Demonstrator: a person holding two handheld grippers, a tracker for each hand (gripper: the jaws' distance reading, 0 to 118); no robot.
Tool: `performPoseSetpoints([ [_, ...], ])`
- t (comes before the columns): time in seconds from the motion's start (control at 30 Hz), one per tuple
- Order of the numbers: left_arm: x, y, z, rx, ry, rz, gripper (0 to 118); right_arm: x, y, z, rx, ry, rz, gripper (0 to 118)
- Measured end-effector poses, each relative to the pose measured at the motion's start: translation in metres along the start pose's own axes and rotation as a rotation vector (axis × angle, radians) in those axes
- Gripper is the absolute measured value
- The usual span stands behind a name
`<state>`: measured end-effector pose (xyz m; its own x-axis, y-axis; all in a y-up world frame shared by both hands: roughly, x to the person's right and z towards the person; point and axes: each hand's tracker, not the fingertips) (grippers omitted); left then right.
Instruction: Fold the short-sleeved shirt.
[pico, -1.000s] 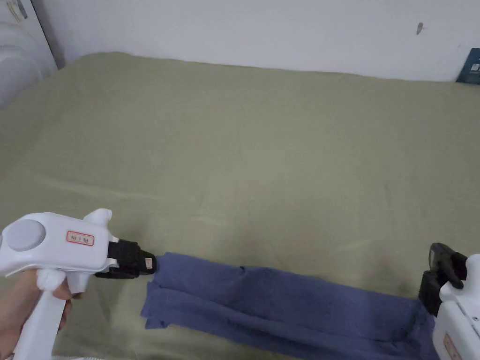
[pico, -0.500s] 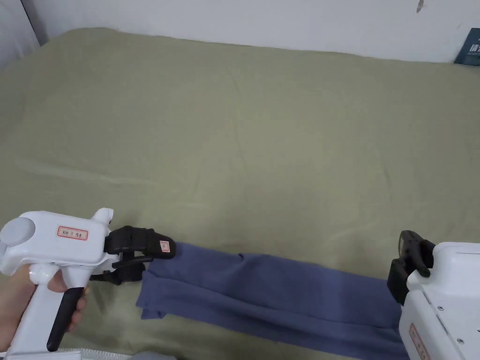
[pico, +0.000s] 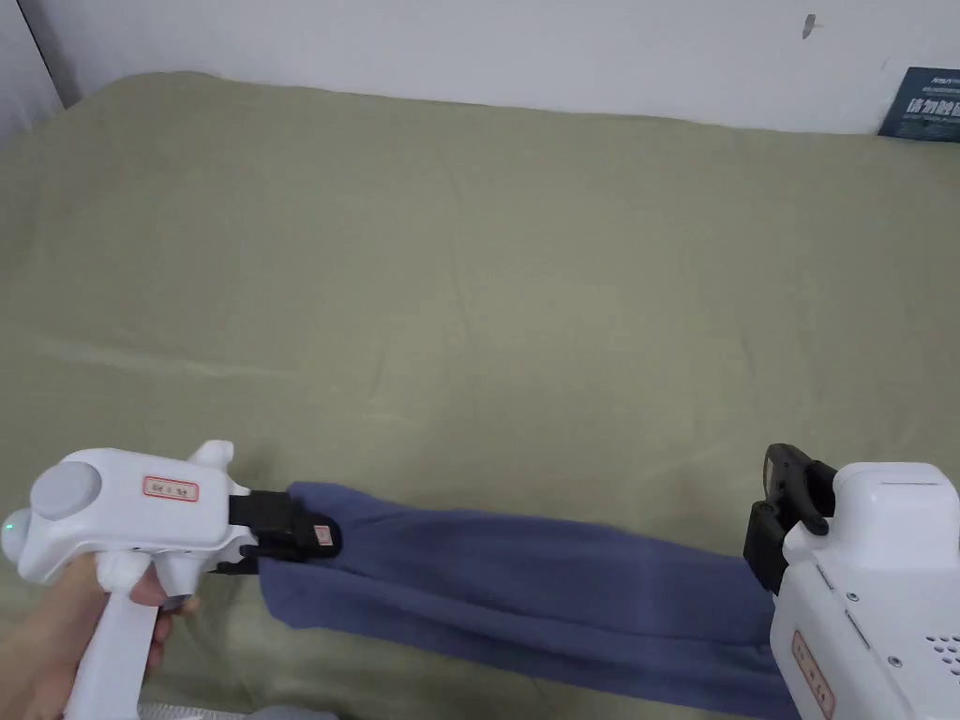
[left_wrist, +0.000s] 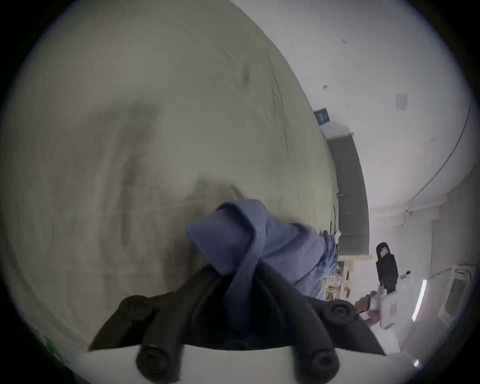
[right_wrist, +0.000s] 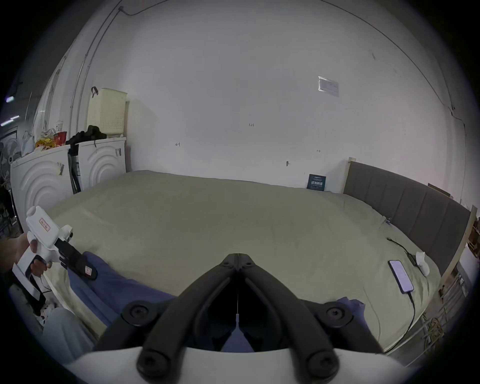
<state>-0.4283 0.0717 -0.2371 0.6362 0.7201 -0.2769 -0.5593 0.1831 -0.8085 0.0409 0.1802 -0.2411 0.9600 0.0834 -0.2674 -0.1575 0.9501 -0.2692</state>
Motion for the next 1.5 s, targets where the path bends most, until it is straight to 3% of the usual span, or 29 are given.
performPoseSetpoints([
  [0.37, 0.010, -0.013, 0.108, 0.191, 0.144, 0.044, 7, 0.024, 0.015, 0.008, 0.050, -0.005, -0.033, 0],
  [0.5, 0.053, -0.020, 0.111, 0.210, 0.175, -0.045, 7, 0.037, 0.014, 0.016, 0.052, -0.014, -0.052, 0],
  [0.8, 0.172, -0.049, 0.019, 0.077, 0.160, -0.261, 7, 0.059, 0.002, 0.028, 0.029, -0.050, -0.082, 0],
  [1.07, 0.200, -0.071, -0.114, -0.048, 0.196, -0.355, 8, 0.079, -0.006, 0.030, -0.001, -0.089, -0.085, 0],
  [1.1, 0.200, -0.076, -0.126, -0.069, 0.223, -0.375, 18, 0.081, -0.007, 0.030, -0.008, -0.096, -0.088, 0],
  [1.17, 0.195, -0.084, -0.150, -0.120, 0.225, -0.427, 104, 0.084, -0.009, 0.029, -0.016, -0.104, -0.091, 0],
  [1.2, 0.191, -0.087, -0.156, -0.132, 0.206, -0.409, 118, 0.086, -0.009, 0.028, -0.020, -0.108, -0.093, 0],
  [1.27, 0.188, -0.088, -0.145, -0.073, 0.133, -0.359, 110, 0.087, -0.010, 0.027, -0.028, -0.112, -0.098, 0],
  [1.4, 0.177, -0.078, -0.095, 0.011, 0.025, -0.331, 67, 0.086, -0.013, 0.024, -0.040, -0.104, -0.105, 0],
  [1.43, 0.168, -0.075, -0.083, 0.031, 0.016, -0.318, 67, 0.084, -0.014, 0.023, -0.040, -0.100, -0.106, 0],
  [1.5, 0.158, -0.069, -0.068, 0.053, 0.002, -0.264, 0, 0.080, -0.015, 0.021, -0.044, -0.090, -0.109, 0],
])
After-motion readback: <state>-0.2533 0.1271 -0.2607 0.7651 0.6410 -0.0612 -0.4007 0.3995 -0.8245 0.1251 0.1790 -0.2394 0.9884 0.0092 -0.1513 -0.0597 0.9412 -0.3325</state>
